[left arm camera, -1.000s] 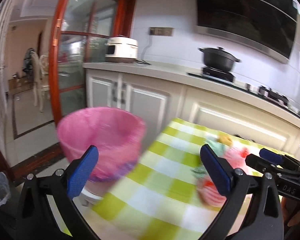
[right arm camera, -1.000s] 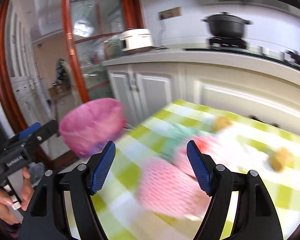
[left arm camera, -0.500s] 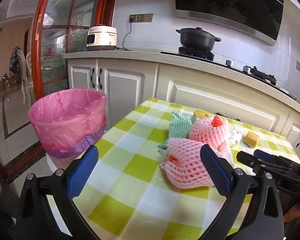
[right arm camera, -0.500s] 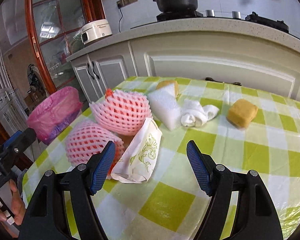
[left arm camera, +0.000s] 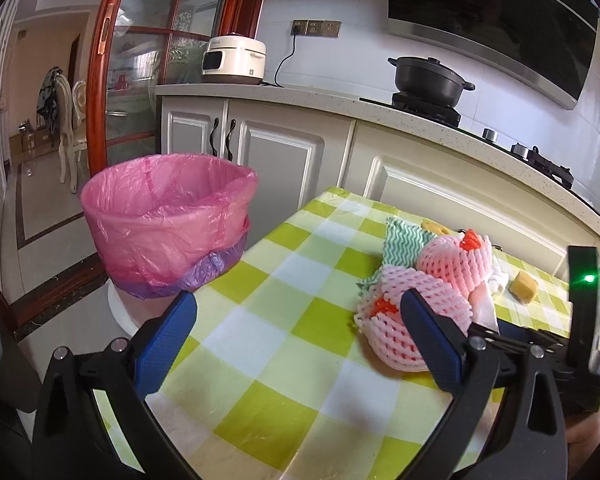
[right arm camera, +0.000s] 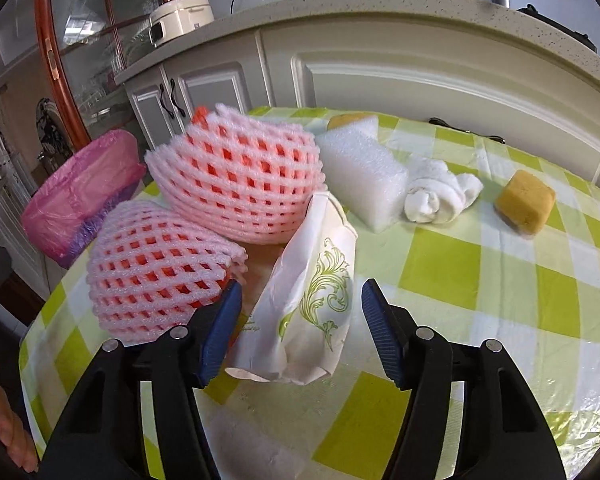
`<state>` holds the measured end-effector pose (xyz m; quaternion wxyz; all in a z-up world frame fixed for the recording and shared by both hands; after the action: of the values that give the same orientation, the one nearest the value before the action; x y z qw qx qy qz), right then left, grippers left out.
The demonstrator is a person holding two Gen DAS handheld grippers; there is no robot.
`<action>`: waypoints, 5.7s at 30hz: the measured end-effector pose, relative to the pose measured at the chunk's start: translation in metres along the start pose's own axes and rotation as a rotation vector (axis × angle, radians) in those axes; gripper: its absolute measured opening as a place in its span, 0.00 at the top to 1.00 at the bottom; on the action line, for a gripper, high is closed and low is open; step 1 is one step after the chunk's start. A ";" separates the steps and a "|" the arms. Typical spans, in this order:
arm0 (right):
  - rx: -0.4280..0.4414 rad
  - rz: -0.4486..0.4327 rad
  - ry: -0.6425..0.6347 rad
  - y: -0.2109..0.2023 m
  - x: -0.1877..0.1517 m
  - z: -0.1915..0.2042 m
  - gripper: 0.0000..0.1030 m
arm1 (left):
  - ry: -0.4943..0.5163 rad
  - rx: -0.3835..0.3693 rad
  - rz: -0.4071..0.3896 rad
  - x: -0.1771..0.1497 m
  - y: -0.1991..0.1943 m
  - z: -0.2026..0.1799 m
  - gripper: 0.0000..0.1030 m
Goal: Collect trash
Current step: 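Grasp the white paper bag with the right gripper while the left gripper grasps a pink foam net, then carry the paper bag and pink foam net over the pink bin, then open both grippers to drop the paper bag and foam net into the bin, then move both grippers back over the table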
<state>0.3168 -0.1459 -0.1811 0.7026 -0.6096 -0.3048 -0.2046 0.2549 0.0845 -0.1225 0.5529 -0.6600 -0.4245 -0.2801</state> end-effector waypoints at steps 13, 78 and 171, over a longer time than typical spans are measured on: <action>0.021 -0.039 0.034 -0.032 -0.011 -0.027 0.56 | 0.042 -0.089 0.057 -0.011 0.020 -0.054 0.05; 0.262 -0.318 -0.237 -0.121 0.069 0.115 0.56 | -0.016 0.080 -0.158 0.038 -0.104 0.017 0.65; -0.109 -0.127 0.238 -0.040 0.011 -0.189 0.32 | 0.185 -0.104 0.140 -0.029 0.088 -0.146 0.05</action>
<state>0.3317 -0.3373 -0.1578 0.6852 -0.5979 -0.2455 -0.3357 0.3321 -0.0668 -0.1557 0.5729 -0.6870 -0.3096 -0.3223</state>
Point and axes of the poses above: each gripper's, at about its wrist camera, not at the fingertips, and y roughly the way its jaws point, z to its left, x to its top, the point moved 6 cm from there along y, roughly the way its jaws point, and after that the axes turned 5 degrees about -y, right-handed, at the moved point
